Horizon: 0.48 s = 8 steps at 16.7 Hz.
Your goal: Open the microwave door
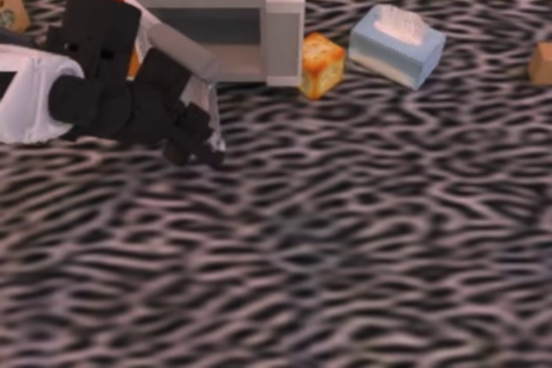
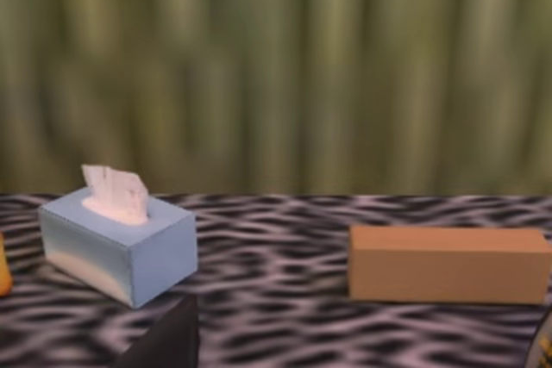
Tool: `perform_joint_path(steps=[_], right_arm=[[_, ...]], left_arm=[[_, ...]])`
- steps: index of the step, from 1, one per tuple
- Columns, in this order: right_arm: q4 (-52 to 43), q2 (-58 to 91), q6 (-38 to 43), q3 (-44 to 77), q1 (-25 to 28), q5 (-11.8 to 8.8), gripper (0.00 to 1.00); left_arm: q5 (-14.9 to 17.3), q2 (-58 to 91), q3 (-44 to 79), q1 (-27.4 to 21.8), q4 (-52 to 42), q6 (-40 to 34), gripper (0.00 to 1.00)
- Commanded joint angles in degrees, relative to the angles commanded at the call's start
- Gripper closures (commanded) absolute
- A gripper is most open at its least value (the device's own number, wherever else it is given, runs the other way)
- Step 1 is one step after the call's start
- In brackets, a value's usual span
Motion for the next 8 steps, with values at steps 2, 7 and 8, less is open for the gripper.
perform_joint_path(steps=[2, 7, 8], right_arm=[[0.0, 0.0, 0.0, 0.0, 0.0, 0.0, 0.0], [0.0, 0.0, 0.0, 0.0, 0.0, 0.0, 0.0], [0.0, 0.0, 0.0, 0.0, 0.0, 0.0, 0.0]], left_arm=[[0.63, -0.08, -0.2, 0.53, -0.36, 0.98, 1.0], [0.65, -0.09, -0.2, 0.54, -0.36, 1.01, 1.0], [0.65, -0.09, -0.2, 0.54, -0.36, 1.01, 1.0]])
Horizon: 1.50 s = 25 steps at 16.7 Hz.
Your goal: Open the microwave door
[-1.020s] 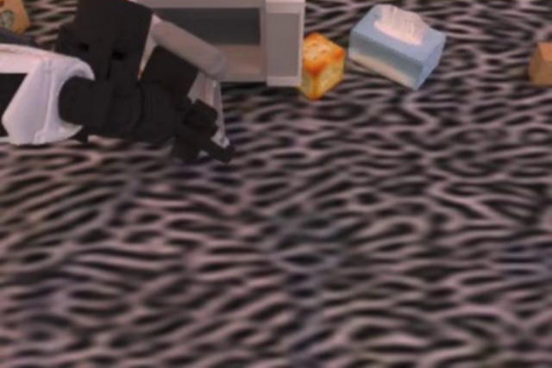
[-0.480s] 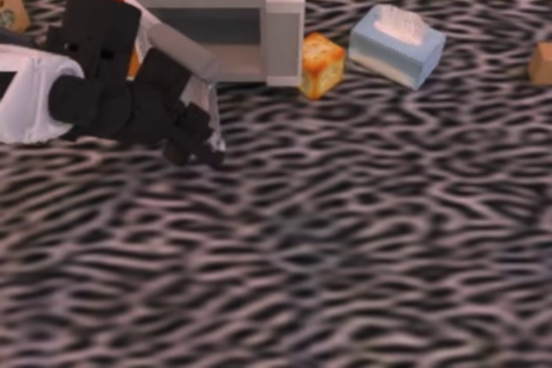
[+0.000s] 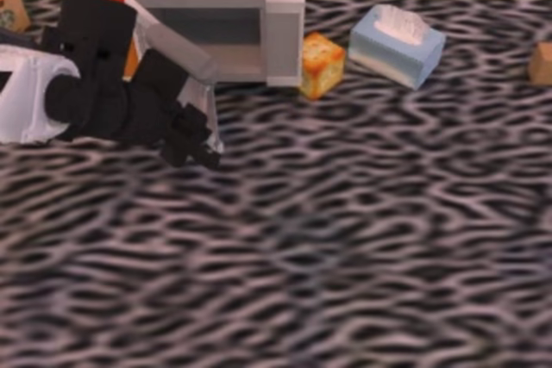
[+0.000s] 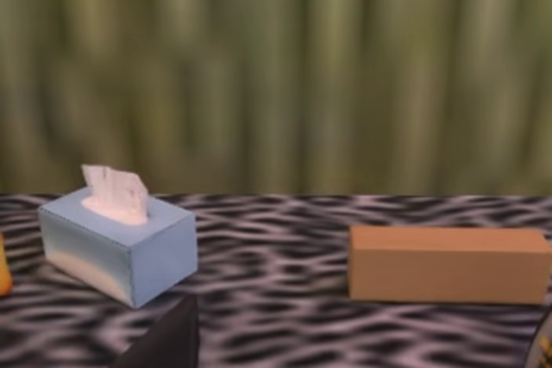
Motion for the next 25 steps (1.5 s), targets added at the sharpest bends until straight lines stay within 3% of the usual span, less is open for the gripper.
perform_joint_path(steps=[18, 25], right_arm=[[0.0, 0.0, 0.0, 0.0, 0.0, 0.0, 0.0], [0.0, 0.0, 0.0, 0.0, 0.0, 0.0, 0.0]], left_arm=[[0.0, 0.0, 0.0, 0.0, 0.0, 0.0, 1.0], [2.38, -0.36, -0.11, 1.23, -1.15, 3.16, 1.0]])
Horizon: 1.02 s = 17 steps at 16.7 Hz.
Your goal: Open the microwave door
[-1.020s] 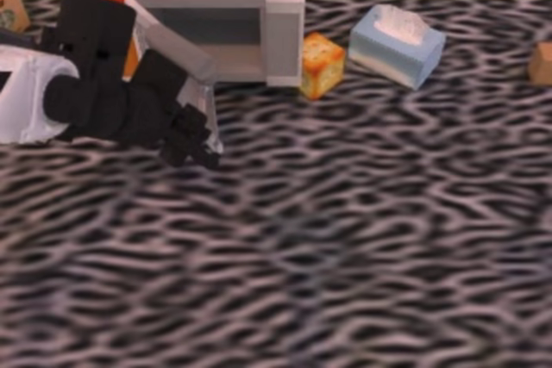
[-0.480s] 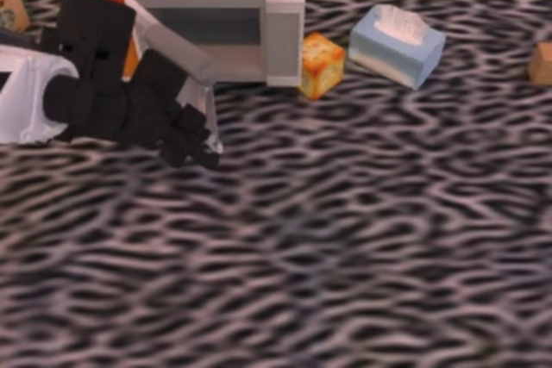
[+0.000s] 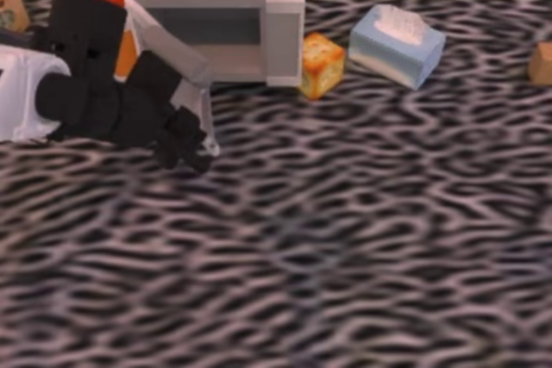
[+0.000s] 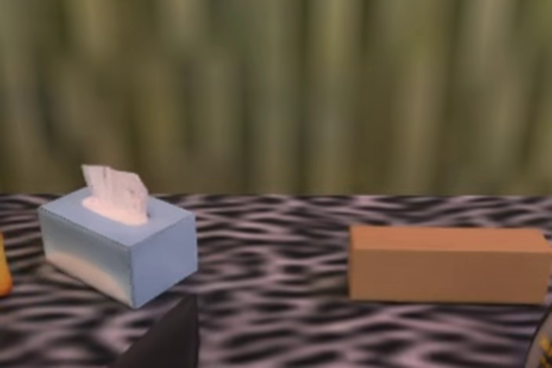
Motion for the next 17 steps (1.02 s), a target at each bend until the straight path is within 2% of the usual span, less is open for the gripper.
perform_joint_path(steps=[3, 17], right_arm=[[0.0, 0.0, 0.0, 0.0, 0.0, 0.0, 0.0], [0.0, 0.0, 0.0, 0.0, 0.0, 0.0, 0.0]], left_arm=[[1.02, -0.1, -0.15, 0.89, -0.71, 1.71, 1.0], [1.02, -0.1, -0.15, 0.89, -0.71, 1.71, 1.0]])
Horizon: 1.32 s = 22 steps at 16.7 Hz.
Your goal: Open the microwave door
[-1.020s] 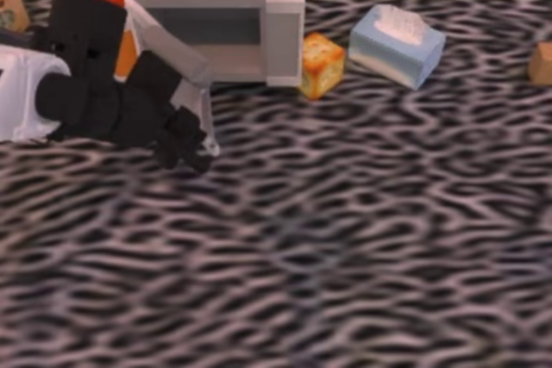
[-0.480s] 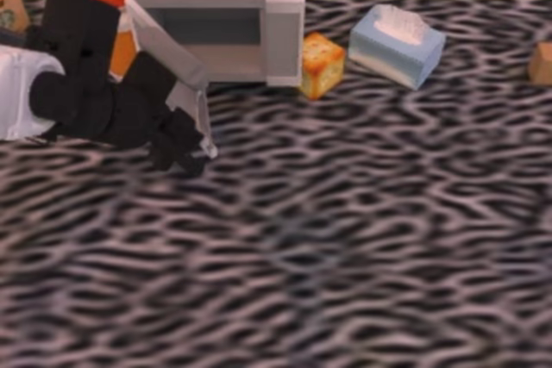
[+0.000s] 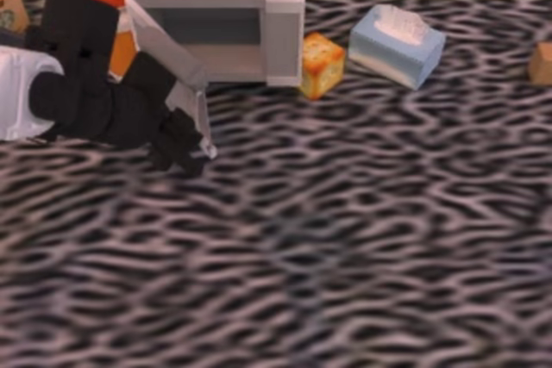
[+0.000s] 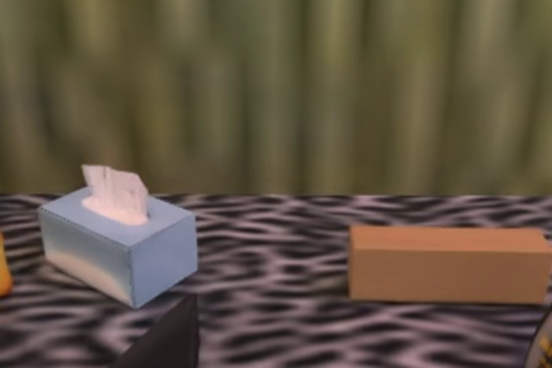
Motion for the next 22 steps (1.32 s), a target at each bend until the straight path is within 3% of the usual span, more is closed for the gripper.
perform_joint_path(steps=[10, 22], right_arm=[[0.0, 0.0, 0.0, 0.0, 0.0, 0.0, 0.0], [0.0, 0.0, 0.0, 0.0, 0.0, 0.0, 0.0]], left_arm=[[0.0, 0.0, 0.0, 0.0, 0.0, 0.0, 1.0], [3.32, -0.15, 0.17, 2.2, -2.39, 5.21, 1.0]])
